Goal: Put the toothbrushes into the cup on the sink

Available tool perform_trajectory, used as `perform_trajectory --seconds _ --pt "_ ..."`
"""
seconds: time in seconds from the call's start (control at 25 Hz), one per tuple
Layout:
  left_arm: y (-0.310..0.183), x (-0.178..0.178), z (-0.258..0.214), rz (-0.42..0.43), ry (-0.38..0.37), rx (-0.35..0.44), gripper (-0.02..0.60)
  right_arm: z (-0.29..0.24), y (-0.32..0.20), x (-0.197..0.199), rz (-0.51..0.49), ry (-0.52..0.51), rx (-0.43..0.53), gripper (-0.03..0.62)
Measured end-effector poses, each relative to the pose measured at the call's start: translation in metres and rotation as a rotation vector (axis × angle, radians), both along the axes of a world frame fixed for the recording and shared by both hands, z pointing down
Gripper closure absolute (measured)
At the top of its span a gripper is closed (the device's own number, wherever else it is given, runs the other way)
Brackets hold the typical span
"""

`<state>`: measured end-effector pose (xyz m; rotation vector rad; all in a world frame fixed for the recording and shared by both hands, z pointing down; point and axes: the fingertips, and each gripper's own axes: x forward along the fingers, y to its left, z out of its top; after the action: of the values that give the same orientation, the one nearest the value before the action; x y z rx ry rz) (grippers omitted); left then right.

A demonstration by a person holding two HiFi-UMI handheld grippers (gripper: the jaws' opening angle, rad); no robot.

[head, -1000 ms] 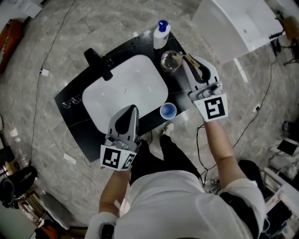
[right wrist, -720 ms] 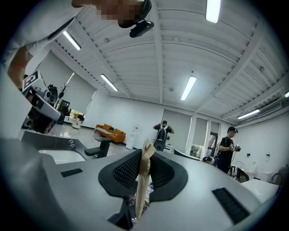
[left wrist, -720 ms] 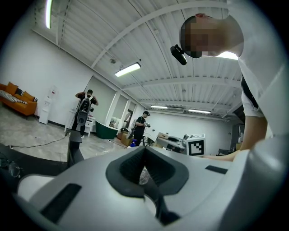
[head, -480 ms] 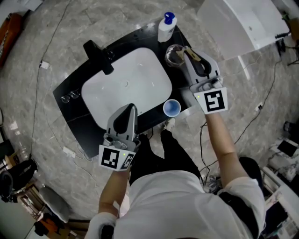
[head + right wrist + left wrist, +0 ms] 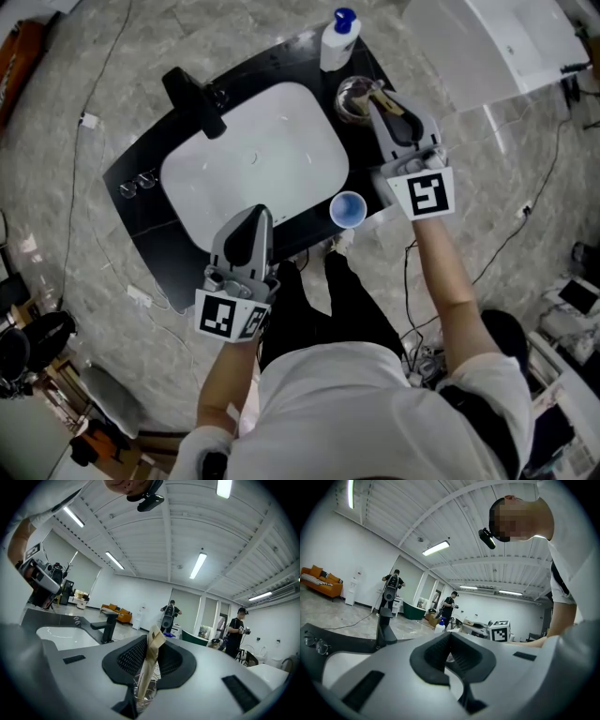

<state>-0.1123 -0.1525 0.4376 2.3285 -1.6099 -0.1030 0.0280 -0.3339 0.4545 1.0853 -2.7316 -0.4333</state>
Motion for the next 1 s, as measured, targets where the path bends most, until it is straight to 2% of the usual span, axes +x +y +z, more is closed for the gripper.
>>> perform_trajectory --seconds 0.16,0.24,0.36,0.72,1.0 --pt "0.001 0.0 0.0 -0.001 0.002 0.0 0.578 0.004 0.001 0.002 0.006 0.002 -0.022 0.519" --pt "0.001 -0.001 -0.001 -0.005 0.004 0.002 0.58 0.002 0.001 0.003 0.013 -0.002 -0.019 0.476" --pt "0.002 -0.004 -0.002 -0.014 0.003 0.009 0.578 -0.003 0.001 0.003 0.015 -0.009 -0.012 0.462" --pt "0.005 -0.007 -0.012 -0.017 0.013 0.039 0.58 -0.027 0.014 0.004 0.014 -0.014 0.013 0.457" --pt "0.007 -0.014 -0.03 -0.012 0.001 0.08 0.579 -0.048 0.022 0.017 0.051 -0.003 0.03 0.457"
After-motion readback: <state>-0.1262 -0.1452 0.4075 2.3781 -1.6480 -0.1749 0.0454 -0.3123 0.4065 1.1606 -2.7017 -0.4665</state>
